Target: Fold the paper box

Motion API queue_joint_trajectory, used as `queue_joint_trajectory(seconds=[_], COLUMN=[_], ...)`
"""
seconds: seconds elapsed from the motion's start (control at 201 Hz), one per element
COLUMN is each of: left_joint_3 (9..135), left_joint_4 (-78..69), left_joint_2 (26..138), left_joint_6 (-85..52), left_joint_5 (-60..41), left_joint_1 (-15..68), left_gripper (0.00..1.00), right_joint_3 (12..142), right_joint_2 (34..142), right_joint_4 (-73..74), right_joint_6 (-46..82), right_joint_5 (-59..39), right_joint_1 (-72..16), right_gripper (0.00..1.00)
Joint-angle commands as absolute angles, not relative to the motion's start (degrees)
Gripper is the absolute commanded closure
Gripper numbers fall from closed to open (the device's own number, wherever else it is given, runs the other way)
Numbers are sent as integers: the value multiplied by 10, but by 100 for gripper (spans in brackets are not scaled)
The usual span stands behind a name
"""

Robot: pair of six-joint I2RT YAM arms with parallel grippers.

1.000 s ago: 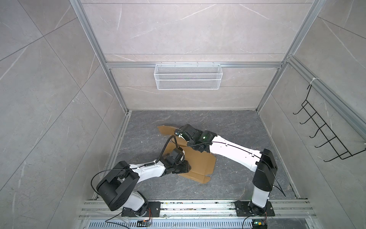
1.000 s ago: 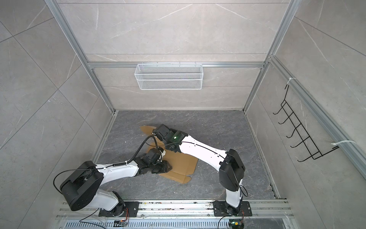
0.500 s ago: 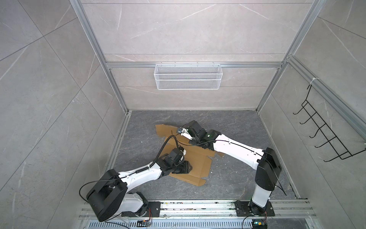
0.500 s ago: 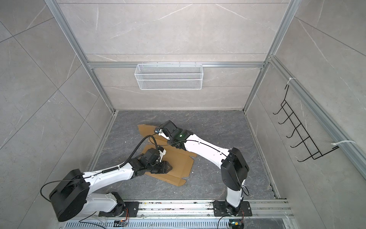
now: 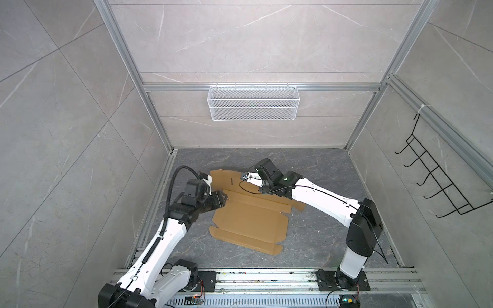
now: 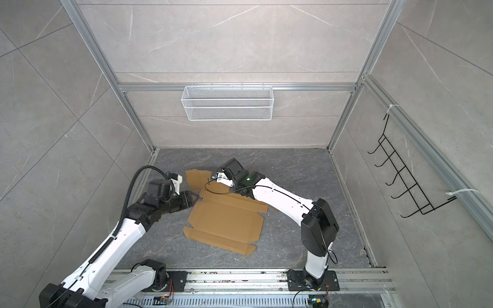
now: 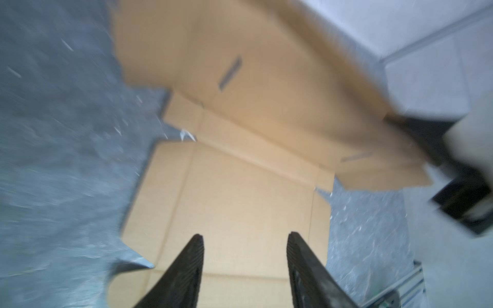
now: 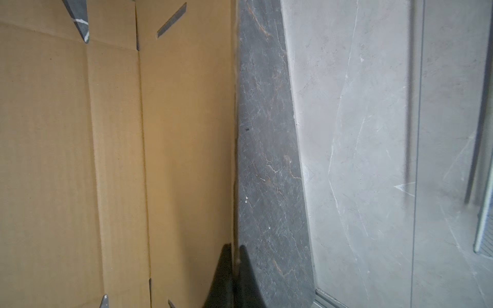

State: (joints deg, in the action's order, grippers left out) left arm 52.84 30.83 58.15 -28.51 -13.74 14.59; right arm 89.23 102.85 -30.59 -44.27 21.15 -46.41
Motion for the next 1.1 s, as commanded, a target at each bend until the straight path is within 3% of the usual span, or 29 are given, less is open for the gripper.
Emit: queue_joint_trajectory(seconds=[0.0, 0.179, 0.523, 0.786, 1.1], left_joint_3=[625, 761, 935, 966, 962], left_joint_4=[398, 471, 499, 488, 484], left_joint_2=[624, 714, 896, 966, 971], left_joint_6=[-223, -184, -134, -123, -115], left_joint_5=[-177, -162, -161, -209, -223], left_joint_1=[126, 103, 101, 103, 116], left_gripper=[41, 26, 24, 22, 23], right_joint_3=[885, 874, 859, 852, 861], right_joint_2=[1011, 1011, 1002, 998, 1010], right_joint_4=[-326, -319, -302, -297, -299], right_joint_6=[-452, -460, -457, -456, -454], right_joint_5=[184, 191, 198, 200, 199], right_joint_1=[-464, -465, -469, -468, -470], right_gripper=[100, 100, 100, 100, 100])
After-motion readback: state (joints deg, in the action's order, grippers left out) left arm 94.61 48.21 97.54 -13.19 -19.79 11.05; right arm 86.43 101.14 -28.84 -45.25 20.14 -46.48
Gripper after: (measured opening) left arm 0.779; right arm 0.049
